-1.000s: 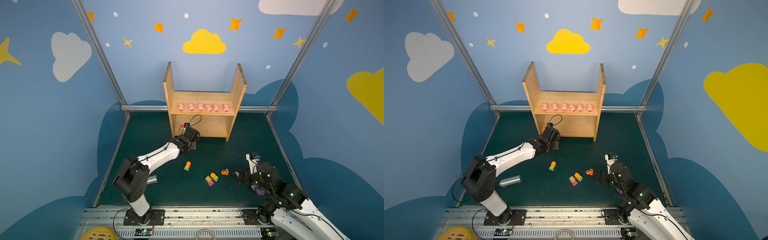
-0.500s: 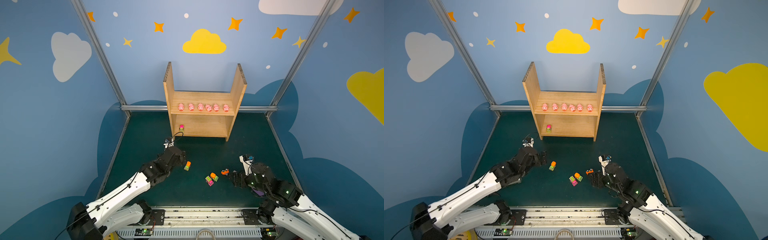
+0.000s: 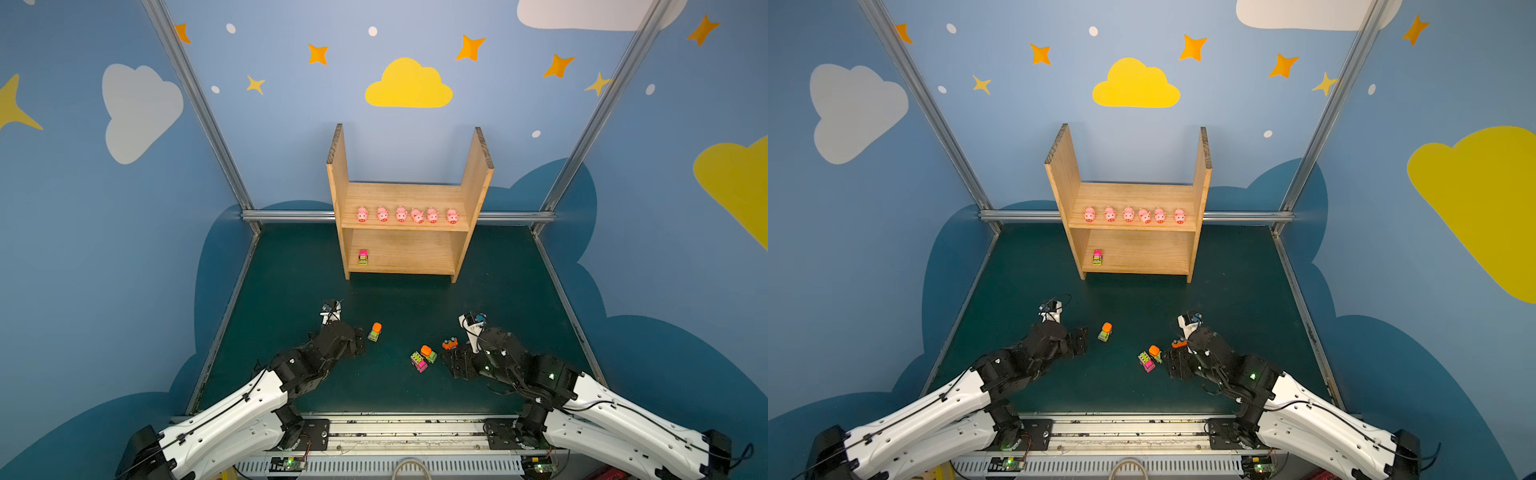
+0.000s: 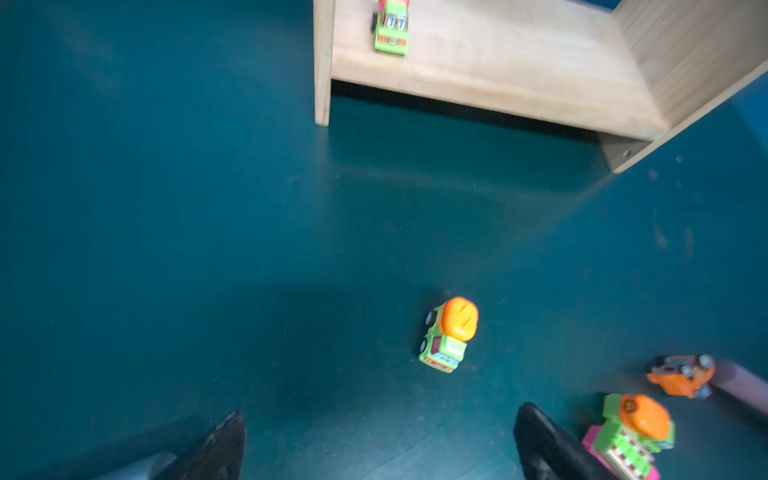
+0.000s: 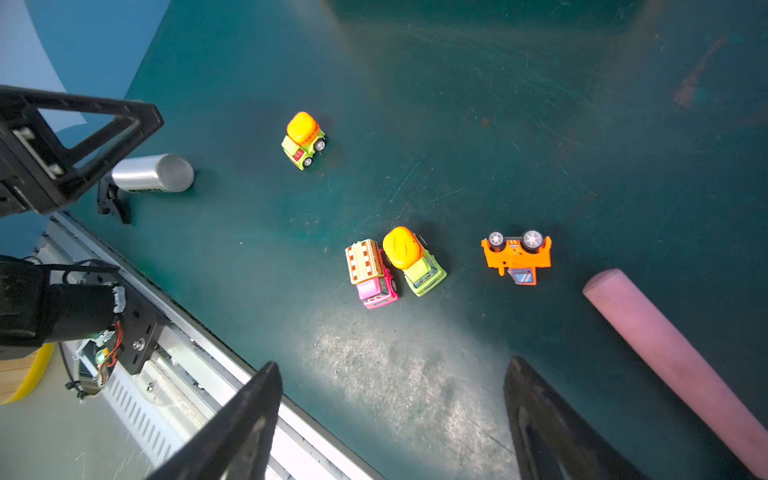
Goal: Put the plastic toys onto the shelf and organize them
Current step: 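Draw the left arm back from the shelf toward the orange-topped green truck, then lower the left gripper onto the orange-topped green truck and close it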
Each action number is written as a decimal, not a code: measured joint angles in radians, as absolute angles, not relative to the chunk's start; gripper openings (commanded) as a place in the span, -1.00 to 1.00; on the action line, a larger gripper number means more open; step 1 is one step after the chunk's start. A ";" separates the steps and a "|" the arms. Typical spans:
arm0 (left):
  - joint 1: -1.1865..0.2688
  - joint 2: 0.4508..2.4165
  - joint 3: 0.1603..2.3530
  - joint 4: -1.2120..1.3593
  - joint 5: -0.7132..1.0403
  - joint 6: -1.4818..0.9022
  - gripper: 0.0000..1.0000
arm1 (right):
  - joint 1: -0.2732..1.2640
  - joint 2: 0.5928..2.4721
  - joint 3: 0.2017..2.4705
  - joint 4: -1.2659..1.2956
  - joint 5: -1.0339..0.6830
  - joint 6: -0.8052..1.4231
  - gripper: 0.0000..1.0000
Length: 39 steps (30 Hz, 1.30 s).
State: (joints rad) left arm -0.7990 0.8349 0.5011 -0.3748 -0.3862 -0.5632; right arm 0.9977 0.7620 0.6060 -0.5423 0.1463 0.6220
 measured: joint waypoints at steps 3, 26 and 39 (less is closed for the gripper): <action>-0.799 0.845 0.461 -0.340 -0.389 -0.550 1.00 | 1.004 0.813 0.606 -0.525 0.155 0.625 0.66; -0.813 1.392 0.466 0.055 -0.352 -0.436 0.73 | 1.001 0.719 0.606 -0.465 0.094 0.625 0.65; -0.826 1.639 0.666 0.104 -0.364 -0.405 0.52 | 0.885 0.477 0.566 -0.634 0.074 0.608 0.66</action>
State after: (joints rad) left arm -0.8261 1.6386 0.6659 0.1043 -0.3641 -0.4046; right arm 0.8848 0.4767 0.5663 -0.6338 0.0738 0.6079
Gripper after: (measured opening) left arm 0.759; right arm 0.827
